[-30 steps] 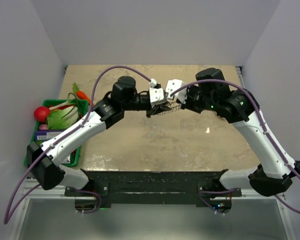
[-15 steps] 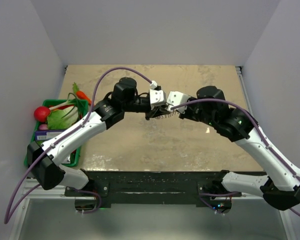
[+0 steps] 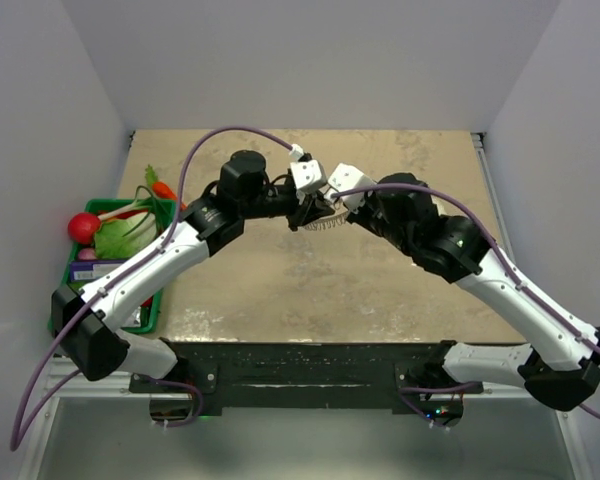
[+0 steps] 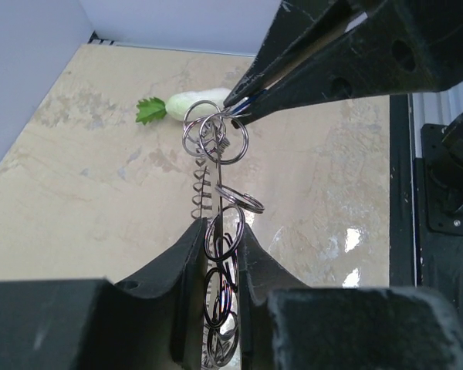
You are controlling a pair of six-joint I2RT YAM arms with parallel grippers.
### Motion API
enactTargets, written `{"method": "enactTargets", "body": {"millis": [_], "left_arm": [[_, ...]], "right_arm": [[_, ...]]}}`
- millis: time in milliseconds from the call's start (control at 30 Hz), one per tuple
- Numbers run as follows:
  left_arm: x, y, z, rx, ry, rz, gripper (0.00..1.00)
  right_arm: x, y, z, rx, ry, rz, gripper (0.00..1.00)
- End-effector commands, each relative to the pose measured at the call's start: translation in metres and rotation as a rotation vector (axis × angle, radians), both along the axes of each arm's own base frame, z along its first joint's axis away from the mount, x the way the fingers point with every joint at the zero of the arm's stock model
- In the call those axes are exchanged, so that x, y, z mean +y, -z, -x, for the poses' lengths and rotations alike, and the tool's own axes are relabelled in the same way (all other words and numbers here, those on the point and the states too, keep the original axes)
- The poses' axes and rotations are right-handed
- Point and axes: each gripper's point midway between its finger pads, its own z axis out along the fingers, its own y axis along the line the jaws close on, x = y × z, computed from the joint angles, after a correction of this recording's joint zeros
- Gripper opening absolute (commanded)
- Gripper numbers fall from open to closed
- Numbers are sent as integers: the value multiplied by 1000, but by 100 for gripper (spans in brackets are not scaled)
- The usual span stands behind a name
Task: Remove the keys from the keyring
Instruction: Remove the key from the keyring.
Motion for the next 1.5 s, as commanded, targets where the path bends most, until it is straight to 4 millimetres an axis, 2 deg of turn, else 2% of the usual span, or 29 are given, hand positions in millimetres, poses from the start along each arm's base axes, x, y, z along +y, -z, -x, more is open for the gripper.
{"method": "enactTargets", "body": {"millis": [0, 100, 133, 333, 400, 433, 467, 533, 567, 633, 667, 767, 967, 1200, 1367, 1467], "left_arm": [[12, 8, -37, 34, -316, -70, 0], [12, 9, -36, 33, -314, -78, 0], [11, 9, -35, 33, -311, -77, 0], [11, 10, -32, 25, -293, -88, 0], [4, 11, -20, 38, -212, -81, 0], [0, 11, -13, 35, -159, -81, 0], [-7, 14, 7, 62, -38, -78, 0], [-11, 16, 22, 67, 53, -81, 0], [-12, 13, 35, 69, 124, -71, 0], [-11, 13, 44, 49, 182, -76, 0], [-9, 12, 55, 55, 234, -74, 0], [-4, 9, 69, 38, 308, -74, 0], [3, 4, 77, 22, 365, -71, 0], [12, 0, 90, 36, 459, -51, 0], [20, -3, 107, 49, 554, -20, 0], [23, -5, 104, 33, 540, -20, 0]], "right_arm": [[-42, 120, 35, 305, -238, 870, 0], [-46, 121, 22, 227, -173, 938, 0], [-48, 116, 14, 169, -130, 961, 0], [-45, 88, 2, 48, -95, 927, 0], [-46, 88, 1, 24, -100, 934, 0], [-43, 81, -3, -17, -102, 918, 0], [-43, 79, -3, -32, -106, 916, 0], [-38, 76, -4, -64, -136, 898, 0], [-33, 73, 0, -71, -186, 845, 0], [-25, 66, 4, -92, -241, 785, 0], [-24, 57, 9, -118, -265, 737, 0], [-19, 51, 17, -143, -326, 663, 0], [-13, 54, 26, -181, -396, 603, 0], [6, 28, 45, -219, -502, 411, 0], [12, 20, 56, -209, -559, 352, 0], [14, 17, 61, -205, -580, 337, 0]]}}
